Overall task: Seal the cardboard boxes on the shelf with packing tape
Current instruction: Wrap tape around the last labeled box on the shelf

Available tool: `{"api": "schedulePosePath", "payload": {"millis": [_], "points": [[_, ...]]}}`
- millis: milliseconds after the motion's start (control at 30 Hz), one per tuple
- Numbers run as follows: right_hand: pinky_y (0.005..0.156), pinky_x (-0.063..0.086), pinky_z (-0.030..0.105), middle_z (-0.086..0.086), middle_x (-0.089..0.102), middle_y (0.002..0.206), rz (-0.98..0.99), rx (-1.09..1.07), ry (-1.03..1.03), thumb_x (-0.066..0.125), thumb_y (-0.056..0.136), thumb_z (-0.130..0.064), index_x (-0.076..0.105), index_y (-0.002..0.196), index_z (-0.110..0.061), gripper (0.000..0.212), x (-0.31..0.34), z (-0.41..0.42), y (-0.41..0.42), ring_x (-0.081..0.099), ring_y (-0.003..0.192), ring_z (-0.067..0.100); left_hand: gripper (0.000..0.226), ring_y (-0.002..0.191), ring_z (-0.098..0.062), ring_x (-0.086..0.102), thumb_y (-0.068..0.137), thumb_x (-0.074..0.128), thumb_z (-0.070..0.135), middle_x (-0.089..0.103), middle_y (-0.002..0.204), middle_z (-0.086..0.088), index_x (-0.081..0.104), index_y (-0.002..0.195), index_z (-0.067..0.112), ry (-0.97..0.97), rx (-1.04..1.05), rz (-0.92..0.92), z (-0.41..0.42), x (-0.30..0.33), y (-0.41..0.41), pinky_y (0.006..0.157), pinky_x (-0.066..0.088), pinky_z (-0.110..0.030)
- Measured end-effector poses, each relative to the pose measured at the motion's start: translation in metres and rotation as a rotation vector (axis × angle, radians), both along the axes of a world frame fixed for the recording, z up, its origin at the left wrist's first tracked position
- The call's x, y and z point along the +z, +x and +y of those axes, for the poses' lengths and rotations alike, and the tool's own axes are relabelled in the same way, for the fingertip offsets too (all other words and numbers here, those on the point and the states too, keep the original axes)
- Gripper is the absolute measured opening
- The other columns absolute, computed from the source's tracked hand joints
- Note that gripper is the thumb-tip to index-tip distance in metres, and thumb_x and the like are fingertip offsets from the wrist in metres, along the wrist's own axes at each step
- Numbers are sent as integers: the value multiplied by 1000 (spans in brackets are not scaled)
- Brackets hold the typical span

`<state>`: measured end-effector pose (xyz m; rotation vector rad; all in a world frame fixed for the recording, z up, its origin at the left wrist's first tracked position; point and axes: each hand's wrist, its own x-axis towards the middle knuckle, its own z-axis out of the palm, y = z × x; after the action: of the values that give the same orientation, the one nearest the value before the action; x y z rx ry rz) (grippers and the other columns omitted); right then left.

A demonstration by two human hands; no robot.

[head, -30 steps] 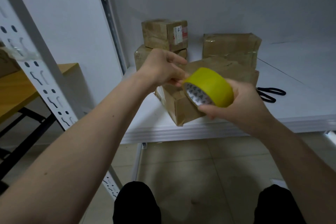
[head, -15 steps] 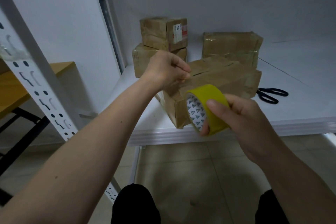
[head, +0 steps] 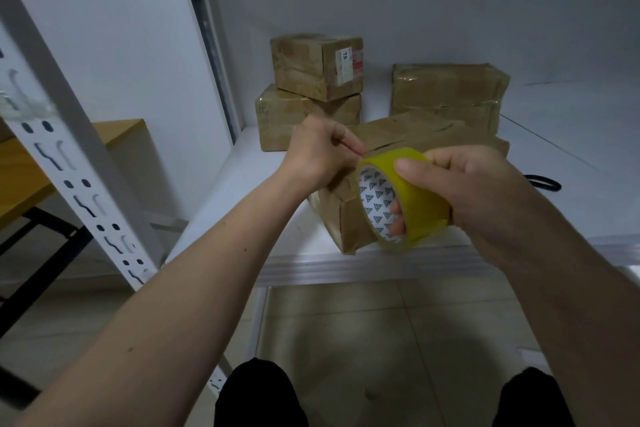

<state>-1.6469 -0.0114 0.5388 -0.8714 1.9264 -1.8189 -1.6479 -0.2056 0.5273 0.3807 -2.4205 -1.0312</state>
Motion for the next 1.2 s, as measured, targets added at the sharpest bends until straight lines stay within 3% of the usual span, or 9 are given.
{"api": "schedulePosePath", "payload": {"millis": [100,200,367,467,633,733,933,1100,1200], "points": [[59,58,40,16,70,66,2,1,8,64,85,-22,65,85,6,28,3,-3,-4,67,52,25,20,70,-5,67,80,76,0,69,70,9,75,75,20,-15,-1,-6,-2,-4,-1,70,55,-17],[59,59,41,15,70,67,-17,6,13,66,78,-27,65,85,5,33,2,-4,-8,67,53,26,15,77,-8,65,80,76,2,72,87,2,78,84,17,-21,13,20,-4,-11,-5,69,54,-16],[54,59,35,14,70,67,-35,30,1,64,69,-31,64,85,3,37,2,-4,-10,66,52,25,29,125,-23,42,74,84,34,50,129,-6,69,99,34,-89,136,-33,-16,-19,-8,107,41,-38],[55,58,37,14,70,68,-37,19,1,64,68,-31,64,87,3,39,-1,-4,-9,66,53,25,39,134,-28,27,80,77,40,37,137,-8,64,117,33,8,243,-76,-16,-25,-4,111,29,-37],[57,59,37,15,70,69,-48,20,-1,63,69,-32,64,89,2,40,-5,-3,-7,66,54,26,30,122,-21,43,86,74,29,45,113,7,66,115,25,8,242,293,-9,-40,2,103,35,-26],[60,58,40,14,69,70,-44,21,-4,63,70,-32,65,90,3,40,-7,-1,-8,66,56,27,25,115,-17,55,92,63,31,60,114,6,68,113,19,-76,64,522,-4,-47,17,100,46,-38],[57,57,36,14,69,68,-52,26,-28,62,71,-31,65,88,0,36,-9,-2,-7,65,54,25,61,131,-17,47,85,43,47,57,138,-3,55,135,14,-505,-418,42,-16,-51,26,117,26,-45],[56,56,34,14,70,68,-12,-2,-28,63,72,-30,65,84,-3,30,-12,-3,-8,65,55,24,70,139,-17,43,86,60,51,50,148,-2,50,144,12,-618,-451,73,-34,-59,17,112,35,-47],[56,56,34,15,69,68,-7,-12,-45,62,83,-24,65,89,0,26,-14,-3,-9,65,55,23,63,137,-17,44,85,62,48,54,144,-1,56,138,14,-569,-425,132,-30,-63,16,117,28,-43]]}}
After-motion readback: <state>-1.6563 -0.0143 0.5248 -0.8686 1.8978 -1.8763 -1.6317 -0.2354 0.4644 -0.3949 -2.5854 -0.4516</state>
